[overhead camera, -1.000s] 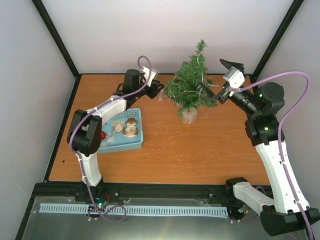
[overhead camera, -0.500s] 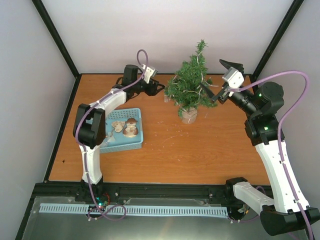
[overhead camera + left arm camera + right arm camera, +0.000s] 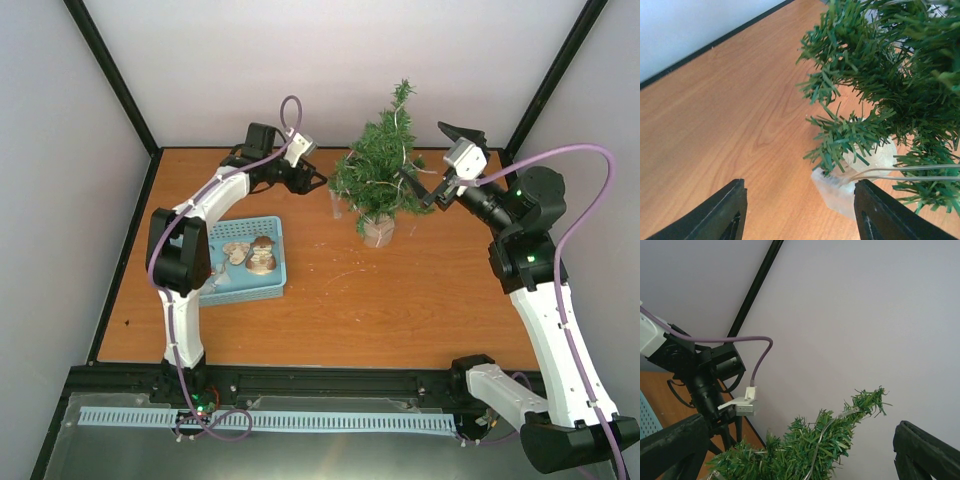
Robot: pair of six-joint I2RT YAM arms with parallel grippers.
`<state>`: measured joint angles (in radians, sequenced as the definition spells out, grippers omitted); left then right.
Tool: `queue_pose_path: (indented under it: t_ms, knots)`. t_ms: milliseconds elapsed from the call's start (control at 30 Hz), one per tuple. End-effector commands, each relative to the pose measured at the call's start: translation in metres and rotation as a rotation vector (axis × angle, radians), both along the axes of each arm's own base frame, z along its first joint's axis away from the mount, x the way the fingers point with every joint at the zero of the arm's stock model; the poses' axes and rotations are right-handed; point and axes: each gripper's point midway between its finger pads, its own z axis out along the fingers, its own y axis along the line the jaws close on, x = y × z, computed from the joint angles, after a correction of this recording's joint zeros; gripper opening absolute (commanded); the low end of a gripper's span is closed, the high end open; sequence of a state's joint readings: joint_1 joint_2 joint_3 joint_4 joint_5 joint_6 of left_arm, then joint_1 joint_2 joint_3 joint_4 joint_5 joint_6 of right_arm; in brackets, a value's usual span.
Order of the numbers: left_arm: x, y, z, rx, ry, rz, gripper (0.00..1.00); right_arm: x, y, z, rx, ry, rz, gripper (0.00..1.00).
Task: Decorate the small christmas tree
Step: Wrap the decoration item around the Christmas tree.
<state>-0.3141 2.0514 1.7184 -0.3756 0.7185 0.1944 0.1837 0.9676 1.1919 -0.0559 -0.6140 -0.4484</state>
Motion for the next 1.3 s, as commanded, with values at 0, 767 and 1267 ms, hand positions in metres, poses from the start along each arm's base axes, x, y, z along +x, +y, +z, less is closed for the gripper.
queue_pose_path:
  t_ms: [0,767,1267]
  knots:
    - [0.003,-0.002,0.015,0.033,-0.054,-0.05,0.56,-0.007,-0.003,0.008,0.003,-0.042,-0.01,1.0]
    - [0.002,0.024,0.084,-0.028,-0.223,0.178,0.6,0.012,-0.018,0.0,0.169,0.134,-0.099,1.0]
    - [-0.058,0.137,0.112,0.134,-0.133,0.736,1.0,0.038,-0.107,-0.097,0.621,0.781,-0.711,1.0]
